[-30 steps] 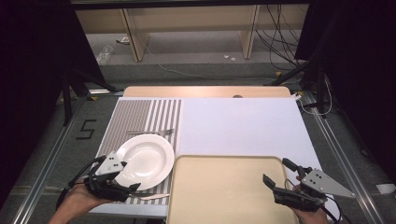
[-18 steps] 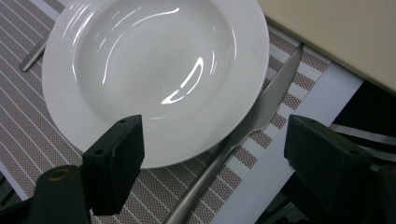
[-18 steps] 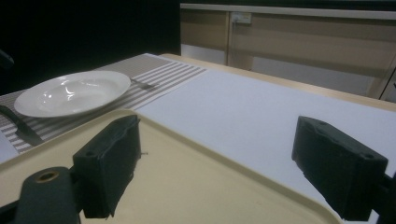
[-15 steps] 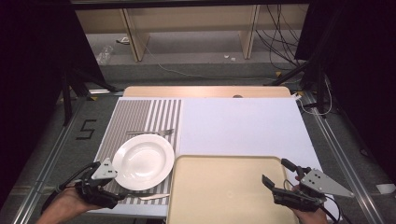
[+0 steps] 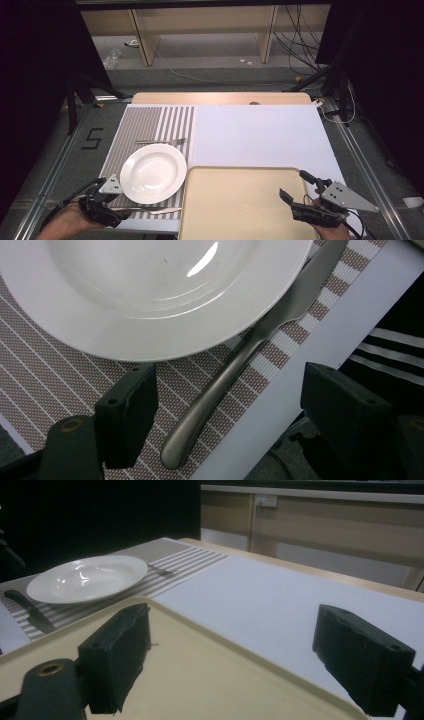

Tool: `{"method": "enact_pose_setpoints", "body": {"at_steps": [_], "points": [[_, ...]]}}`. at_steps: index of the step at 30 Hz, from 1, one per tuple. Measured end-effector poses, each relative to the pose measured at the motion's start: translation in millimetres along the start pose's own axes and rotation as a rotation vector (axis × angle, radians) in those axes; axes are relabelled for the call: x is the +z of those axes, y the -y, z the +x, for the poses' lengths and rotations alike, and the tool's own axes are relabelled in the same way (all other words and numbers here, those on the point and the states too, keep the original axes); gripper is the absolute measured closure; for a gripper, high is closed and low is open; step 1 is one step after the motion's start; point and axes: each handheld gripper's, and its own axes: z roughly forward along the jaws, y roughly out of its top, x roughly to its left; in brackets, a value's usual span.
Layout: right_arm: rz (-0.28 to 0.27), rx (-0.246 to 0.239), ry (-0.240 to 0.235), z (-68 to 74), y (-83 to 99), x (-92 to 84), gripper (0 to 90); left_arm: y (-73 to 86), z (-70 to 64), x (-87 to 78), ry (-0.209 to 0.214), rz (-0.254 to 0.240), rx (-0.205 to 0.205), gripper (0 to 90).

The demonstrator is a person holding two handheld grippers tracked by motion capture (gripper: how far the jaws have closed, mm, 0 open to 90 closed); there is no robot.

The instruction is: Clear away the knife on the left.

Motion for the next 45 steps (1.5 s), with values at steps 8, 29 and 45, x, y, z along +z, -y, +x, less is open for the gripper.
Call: {"method": "enact_pose_setpoints", "body": {"at_steps": [8,29,45], "points": [[0.005,-0.004,-0.009,0.4,0.3,0.8,16.3,2.3,1.4,13.5,0.032,0.043,-0.004,25.1],[0.014,-0.013,-0.031,2.2,1.0,2.5,16.7,-2.5,12.7,38.2,0.121,0.108,0.006,43.2],[0.030,-0.024,-0.035,3.4,1.7,3.9,17.6,-10.7,6.7,44.3,0.093,0.173,0.080,53.4]]}}
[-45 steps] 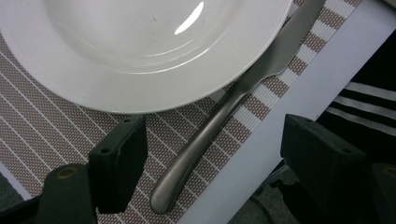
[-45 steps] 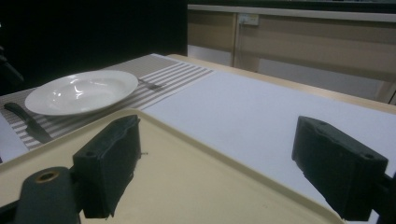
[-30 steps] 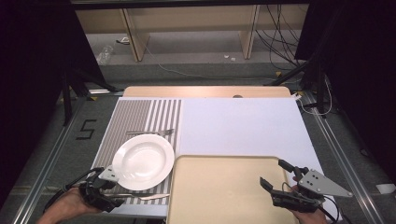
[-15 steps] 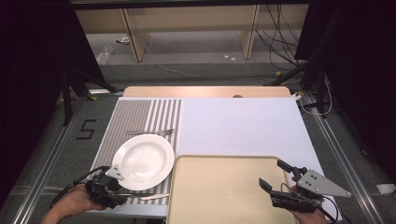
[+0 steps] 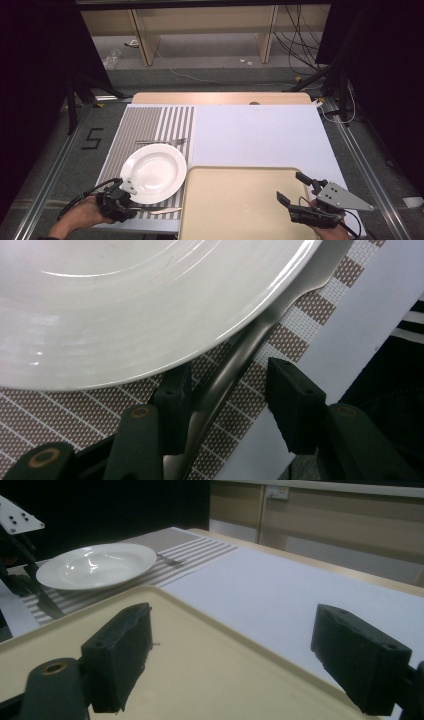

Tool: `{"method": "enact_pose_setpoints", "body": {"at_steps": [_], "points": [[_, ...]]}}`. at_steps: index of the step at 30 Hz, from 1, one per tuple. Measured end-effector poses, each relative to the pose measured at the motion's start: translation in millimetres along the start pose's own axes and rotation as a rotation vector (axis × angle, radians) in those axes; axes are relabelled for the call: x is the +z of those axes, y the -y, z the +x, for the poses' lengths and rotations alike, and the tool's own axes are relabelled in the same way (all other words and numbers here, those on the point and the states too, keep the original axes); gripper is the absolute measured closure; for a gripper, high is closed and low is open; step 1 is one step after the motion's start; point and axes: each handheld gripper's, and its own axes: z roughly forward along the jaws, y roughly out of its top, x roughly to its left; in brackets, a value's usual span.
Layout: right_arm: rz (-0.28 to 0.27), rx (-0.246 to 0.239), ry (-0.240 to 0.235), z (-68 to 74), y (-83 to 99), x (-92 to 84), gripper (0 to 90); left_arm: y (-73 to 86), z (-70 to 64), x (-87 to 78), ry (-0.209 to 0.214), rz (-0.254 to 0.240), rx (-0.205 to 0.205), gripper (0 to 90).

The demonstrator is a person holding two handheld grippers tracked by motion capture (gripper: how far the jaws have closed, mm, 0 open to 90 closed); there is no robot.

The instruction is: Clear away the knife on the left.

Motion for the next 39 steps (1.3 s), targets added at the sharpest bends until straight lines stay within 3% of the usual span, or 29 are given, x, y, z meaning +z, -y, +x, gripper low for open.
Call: {"method": "enact_pose_setpoints", "body": {"at_steps": [3,8,15,18,24,28,33,39], "points": [[0.002,-0.006,0.004,0.3,0.0,0.1,17.8,-2.7,-3.0,0.1,-0.002,0.015,0.033,57.0],[-0.001,-0.003,0.005,0.3,0.1,0.1,17.9,-6.0,-7.2,0.1,-0.007,0.042,0.044,63.1],[0.011,-0.013,0.007,0.7,0.2,0.2,18.6,-11.6,-11.6,0.9,-0.019,0.082,0.096,66.8],[0.016,-0.015,0.010,0.7,0.3,0.3,18.6,-11.8,-13.8,0.7,-0.010,0.104,0.141,69.3],[0.018,-0.016,0.013,0.8,0.1,-0.1,18.6,-13.8,-13.8,0.6,0.008,0.128,0.181,75.0],[0.020,-0.017,0.013,0.8,0.2,0.5,18.7,-14.8,-18.0,1.0,-0.007,0.135,0.223,78.2],[0.020,-0.014,0.017,0.6,0.2,0.4,18.8,-16.8,-20.8,0.9,-0.024,0.152,0.226,79.2],[0.021,-0.012,0.023,0.0,0.4,0.5,19.2,-15.4,-16.7,-0.1,-0.002,0.145,0.210,79.5]]}}
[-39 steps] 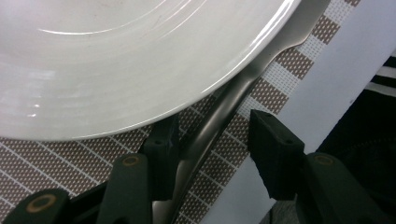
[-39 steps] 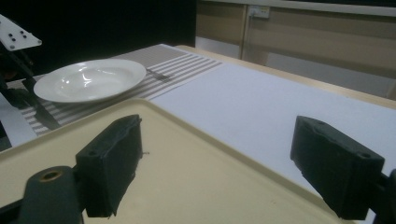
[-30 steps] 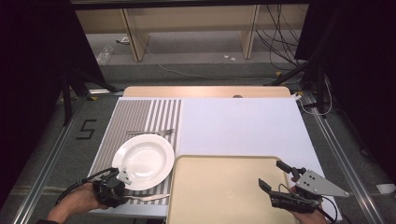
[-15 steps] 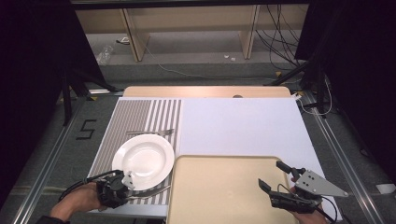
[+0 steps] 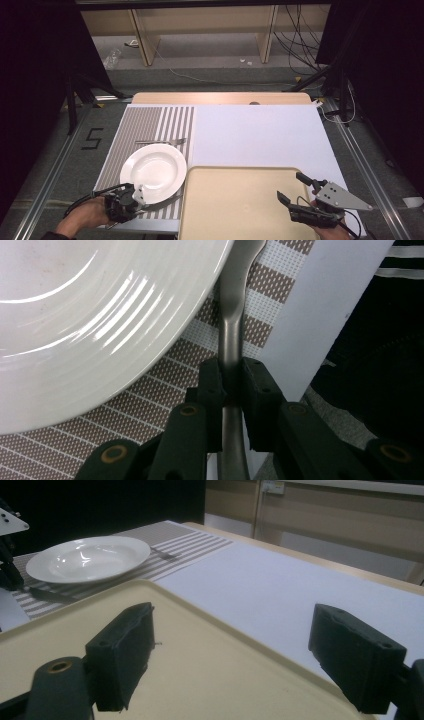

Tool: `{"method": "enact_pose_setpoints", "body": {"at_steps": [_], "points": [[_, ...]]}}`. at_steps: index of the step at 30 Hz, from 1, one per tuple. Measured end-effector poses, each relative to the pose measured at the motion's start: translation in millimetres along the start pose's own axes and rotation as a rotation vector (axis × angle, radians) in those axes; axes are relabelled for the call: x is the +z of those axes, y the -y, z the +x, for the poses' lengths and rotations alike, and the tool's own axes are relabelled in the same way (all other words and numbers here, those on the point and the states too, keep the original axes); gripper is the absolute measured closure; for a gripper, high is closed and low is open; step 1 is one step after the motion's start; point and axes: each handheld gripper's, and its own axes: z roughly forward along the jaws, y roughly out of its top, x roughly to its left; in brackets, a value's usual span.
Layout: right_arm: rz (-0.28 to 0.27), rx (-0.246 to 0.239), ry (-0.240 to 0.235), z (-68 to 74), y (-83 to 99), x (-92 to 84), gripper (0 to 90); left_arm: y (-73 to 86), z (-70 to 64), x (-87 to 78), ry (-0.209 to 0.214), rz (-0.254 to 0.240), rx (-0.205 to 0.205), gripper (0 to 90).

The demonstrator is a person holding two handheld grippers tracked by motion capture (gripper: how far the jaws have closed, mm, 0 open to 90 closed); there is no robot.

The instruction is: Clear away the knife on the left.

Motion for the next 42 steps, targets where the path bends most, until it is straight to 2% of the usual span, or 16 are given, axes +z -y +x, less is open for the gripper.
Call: {"method": "enact_pose_setpoints", "body": {"at_steps": [4,7,11,15,21,23,31,35,38,42], "points": [[0.007,-0.007,-0.001,0.2,0.1,0.6,19.2,1.8,0.0,-0.8,0.009,-0.002,-0.004,79.5],[0.012,-0.004,-0.001,0.3,0.3,0.8,19.2,4.5,-0.3,-4.4,0.028,-0.023,-0.007,79.5],[0.012,-0.002,-0.002,0.2,0.7,1.6,19.2,6.5,-4.3,-11.7,0.040,-0.031,0.011,79.5],[0.019,-0.001,0.004,-1.2,-0.3,-0.3,19.2,7.1,-6.3,-22.7,0.051,-0.061,0.004,79.5],[0.007,-0.004,0.004,-2.1,-0.2,0.2,19.3,0.5,-13.0,-36.5,0.080,-0.191,-0.044,79.5],[0.007,-0.004,0.005,-1.9,-0.3,0.0,19.3,-5.5,-15.3,-39.9,0.096,-0.229,-0.078,79.5],[0.006,-0.004,0.004,-0.8,-0.4,0.0,19.3,-34.7,-20.5,-54.4,0.145,-0.381,-0.168,79.5],[0.009,0.000,0.003,-1.2,-0.8,-1.1,19.4,-50.5,-21.5,-54.8,0.139,-0.430,-0.192,79.5],[0.001,0.000,0.006,-0.5,-0.8,-1.3,19.4,-61.6,-22.2,-52.4,0.139,-0.488,-0.203,79.5],[-0.003,-0.002,0.009,-0.9,-1.6,-1.8,19.4,-76.1,-20.9,-45.3,0.145,-0.515,-0.224,79.5]]}}
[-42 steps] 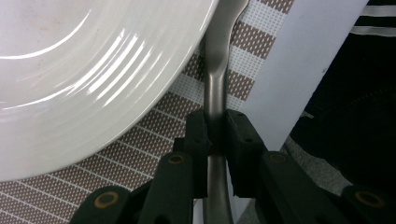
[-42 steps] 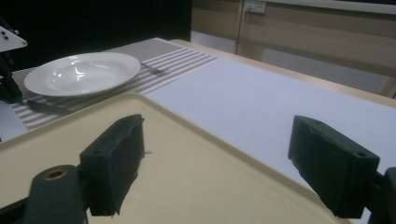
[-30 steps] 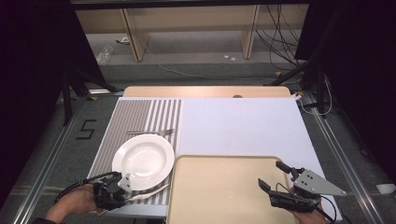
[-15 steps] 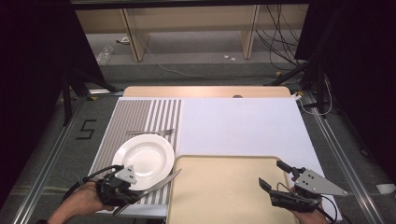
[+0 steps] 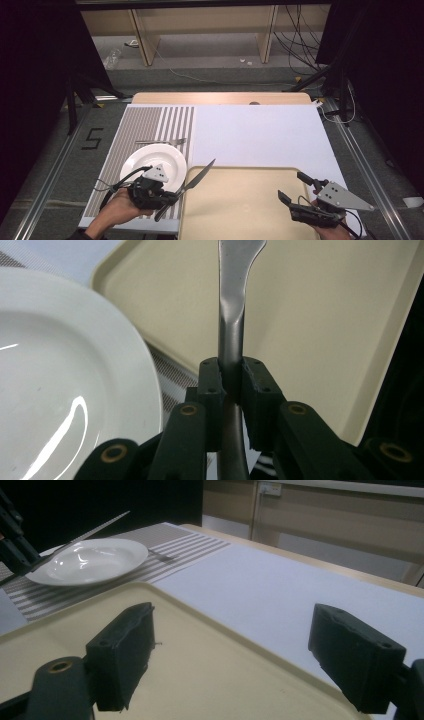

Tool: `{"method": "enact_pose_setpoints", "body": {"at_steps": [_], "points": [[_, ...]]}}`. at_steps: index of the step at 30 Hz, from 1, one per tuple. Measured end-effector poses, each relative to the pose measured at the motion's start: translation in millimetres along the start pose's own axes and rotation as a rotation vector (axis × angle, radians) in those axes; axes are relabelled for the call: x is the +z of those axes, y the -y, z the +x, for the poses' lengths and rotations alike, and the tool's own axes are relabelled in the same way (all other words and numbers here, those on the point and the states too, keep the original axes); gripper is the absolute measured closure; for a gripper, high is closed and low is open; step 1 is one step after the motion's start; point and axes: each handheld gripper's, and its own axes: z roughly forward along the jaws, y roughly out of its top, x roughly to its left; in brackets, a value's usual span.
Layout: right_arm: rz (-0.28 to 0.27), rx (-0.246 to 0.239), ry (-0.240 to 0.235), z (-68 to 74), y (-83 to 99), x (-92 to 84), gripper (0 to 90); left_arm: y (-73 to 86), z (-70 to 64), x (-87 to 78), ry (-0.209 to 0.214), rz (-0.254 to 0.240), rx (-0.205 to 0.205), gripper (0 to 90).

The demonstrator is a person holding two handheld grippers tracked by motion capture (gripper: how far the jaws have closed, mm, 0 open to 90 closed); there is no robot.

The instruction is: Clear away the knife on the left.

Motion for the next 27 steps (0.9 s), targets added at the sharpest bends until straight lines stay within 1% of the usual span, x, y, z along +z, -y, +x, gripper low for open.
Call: {"method": "enact_pose_setpoints", "body": {"at_steps": [3,5,6,8,10,11,15,18,19,20,21,24,26,27], "points": [[0.000,0.000,0.003,-0.2,0.2,-0.1,19.4,-6.5,-0.5,10.7,0.012,-0.001,-0.004,79.5],[-0.004,0.008,0.004,0.0,-0.5,-0.9,19.4,-10.8,-1.4,17.3,0.002,0.002,-0.008,79.6],[0.003,0.005,0.007,-0.4,-0.8,-2.0,19.4,-12.8,-1.1,20.2,0.006,0.002,-0.008,79.5],[-0.006,0.009,0.008,-1.0,-0.6,-2.2,19.4,-17.0,-0.5,25.1,0.021,0.003,-0.016,79.5],[-0.009,0.011,0.009,-1.9,-1.0,-3.0,19.5,-21.5,-2.0,29.6,0.026,0.009,-0.012,79.5],[-0.013,0.013,0.009,-2.1,-1.1,-3.1,19.5,-23.7,-3.2,31.6,0.038,0.012,-0.011,79.5],[-0.003,0.016,0.013,-3.3,-0.2,-3.8,19.5,-30.5,-9.9,39.8,0.061,0.022,0.000,79.5],[-0.011,0.017,0.012,-3.4,-0.5,-3.7,19.5,-32.8,-14.7,46.8,0.082,0.034,-0.013,79.5],[-0.014,0.017,0.012,-3.2,-0.2,-3.5,19.5,-33.3,-16.1,48.8,0.084,0.045,-0.009,79.5],[0.000,0.015,0.012,-3.2,-0.1,-4.3,19.5,-33.5,-17.9,50.9,0.088,0.050,-0.008,79.5],[-0.011,0.019,0.010,-3.1,0.4,-3.2,19.5,-33.6,-19.7,53.1,0.096,0.054,-0.012,79.5],[-0.016,0.020,0.010,-2.9,-0.3,-3.3,19.5,-33.5,-26.7,58.3,0.116,0.077,-0.010,79.5],[-0.001,0.018,0.012,-2.7,-0.1,-4.3,19.5,-34.3,-31.2,61.2,0.124,0.083,-0.009,79.5],[-0.007,0.021,0.009,-2.7,0.4,-3.6,19.5,-34.3,-33.8,63.0,0.134,0.087,-0.014,79.5]]}}
